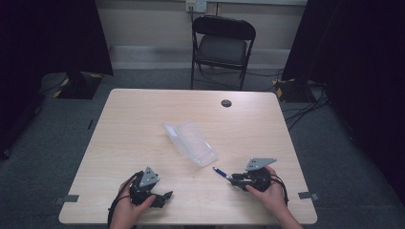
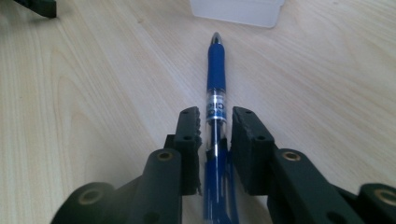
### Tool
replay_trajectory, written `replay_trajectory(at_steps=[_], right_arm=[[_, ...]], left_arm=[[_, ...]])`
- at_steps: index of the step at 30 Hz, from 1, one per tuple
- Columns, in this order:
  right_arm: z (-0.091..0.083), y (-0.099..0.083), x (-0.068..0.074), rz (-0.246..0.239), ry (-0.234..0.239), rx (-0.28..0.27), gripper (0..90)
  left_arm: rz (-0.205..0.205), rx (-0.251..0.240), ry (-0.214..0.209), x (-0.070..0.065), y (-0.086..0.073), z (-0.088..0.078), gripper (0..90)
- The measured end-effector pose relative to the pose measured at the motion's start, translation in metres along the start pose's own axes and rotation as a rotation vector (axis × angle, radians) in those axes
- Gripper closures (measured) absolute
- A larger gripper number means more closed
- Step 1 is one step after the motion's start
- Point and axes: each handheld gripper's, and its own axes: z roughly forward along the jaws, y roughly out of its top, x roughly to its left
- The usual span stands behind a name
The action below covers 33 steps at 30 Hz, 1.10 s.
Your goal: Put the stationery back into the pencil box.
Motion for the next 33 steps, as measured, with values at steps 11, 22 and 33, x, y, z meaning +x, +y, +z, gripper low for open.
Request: replay_trajectory(at_steps=[11,22,33], right_arm=[[0.007,0.008,0.009,-0.038,-0.045,0.028,74.9],[0.008,0.008,0.009,0.080,-0.070,0.015,79.8],[0.010,0.010,0.015,0.101,-0.118,0.014,80.2]], left_arm=[[0.000,-0.001,0.000,0.000,0.000,0.000,14.7],[-0.001,-0.001,0.000,0.000,0.000,0.000,14.7],[0.000,0.000,0.000,0.000,0.000,0.000,14.7]])
